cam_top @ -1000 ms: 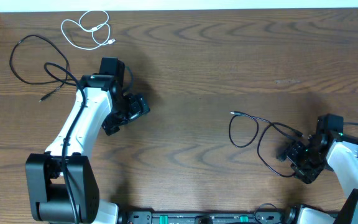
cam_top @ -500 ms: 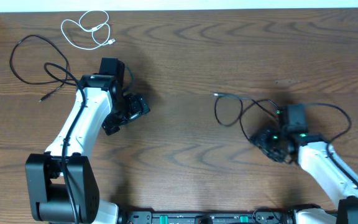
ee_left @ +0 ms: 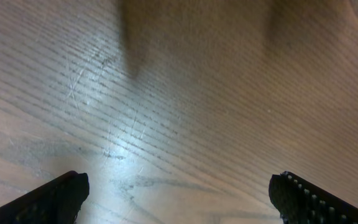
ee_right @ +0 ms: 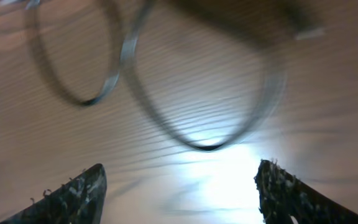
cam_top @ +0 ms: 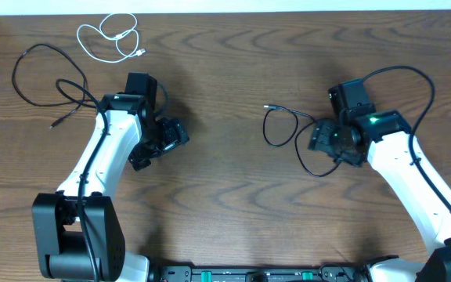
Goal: Untangle cables
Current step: 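Grasp the remaining black cable with the right gripper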
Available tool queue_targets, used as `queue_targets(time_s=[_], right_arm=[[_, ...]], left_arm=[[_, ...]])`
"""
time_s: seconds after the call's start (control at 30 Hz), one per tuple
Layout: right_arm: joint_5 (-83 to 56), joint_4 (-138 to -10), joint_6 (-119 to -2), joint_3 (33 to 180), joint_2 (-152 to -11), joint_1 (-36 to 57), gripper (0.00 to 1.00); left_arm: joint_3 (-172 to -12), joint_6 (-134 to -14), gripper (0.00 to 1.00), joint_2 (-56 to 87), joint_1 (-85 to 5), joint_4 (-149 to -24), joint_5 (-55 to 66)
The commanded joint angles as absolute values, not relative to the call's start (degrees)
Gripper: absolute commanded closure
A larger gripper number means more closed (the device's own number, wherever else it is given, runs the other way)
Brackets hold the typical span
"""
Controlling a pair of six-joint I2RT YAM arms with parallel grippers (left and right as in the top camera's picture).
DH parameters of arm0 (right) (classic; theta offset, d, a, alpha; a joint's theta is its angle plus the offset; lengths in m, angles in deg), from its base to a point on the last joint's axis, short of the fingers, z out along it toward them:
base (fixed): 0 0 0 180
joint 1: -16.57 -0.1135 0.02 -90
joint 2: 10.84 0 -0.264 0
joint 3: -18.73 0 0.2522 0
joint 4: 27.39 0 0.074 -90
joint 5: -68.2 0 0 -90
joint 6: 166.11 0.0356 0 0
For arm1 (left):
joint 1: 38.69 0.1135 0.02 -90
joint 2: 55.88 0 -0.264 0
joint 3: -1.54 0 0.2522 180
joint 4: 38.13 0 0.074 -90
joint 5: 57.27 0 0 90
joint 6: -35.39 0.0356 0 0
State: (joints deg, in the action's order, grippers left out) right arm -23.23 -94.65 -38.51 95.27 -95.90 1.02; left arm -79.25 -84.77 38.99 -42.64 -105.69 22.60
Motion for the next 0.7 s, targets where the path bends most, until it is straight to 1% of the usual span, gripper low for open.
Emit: queue_targets(time_s=[0.0,0.07,0.13,0.23,0.33,0.37,0.43,0.47,0.53,0.67], right_arm=[[-35.3,-95.8,-40.0,93.9,-96.5,2.8,0.26],[-35.2,-93.6,-41.3,91.6,-97.7,4.2,0.19],[-35.2,-91.8,-43.8,89.7,-99.3,5.8,0.19],[-34.1,-89.0,-46.6,87.1,-102.4,8.7,0.23],[-26.5,-85.4,-50.7,86.0,-106.4,12.5,0.27],[-25.4,-84.9,-50.9,86.0,-107.2,13.1,0.28],[-21.4,-82.5,-51.0,86.0,-109.2,14.3,0.36],[-20.2,-81.7,-51.4,86.0,-109.9,14.5,0.37],[-16.7,-79.6,-52.9,86.0,-111.7,14.5,0.36],[-15.1,-76.8,-53.1,86.0,-115.2,13.5,0.34]], left_arm=[[-78.9,-84.5,0.02,38.9,-42.5,-106.0,23.6],[-78.9,-84.5,0.02,38.9,-42.5,-106.0,23.6],[-78.9,-84.5,0.02,38.9,-42.5,-106.0,23.6],[-78.9,-84.5,0.02,38.9,-42.5,-106.0,23.6],[-78.9,-84.5,0.02,38.9,-42.5,-106.0,23.6],[-78.9,-84.5,0.02,38.9,-42.5,-106.0,23.6],[-78.9,-84.5,0.02,38.9,-42.5,-106.0,23.6],[-78.9,-84.5,0.02,38.9,-42.5,-106.0,23.6],[-78.9,-84.5,0.02,38.9,-42.5,-106.0,23.6],[-78.9,-84.5,0.02,38.9,-42.5,-106.0,23.6]])
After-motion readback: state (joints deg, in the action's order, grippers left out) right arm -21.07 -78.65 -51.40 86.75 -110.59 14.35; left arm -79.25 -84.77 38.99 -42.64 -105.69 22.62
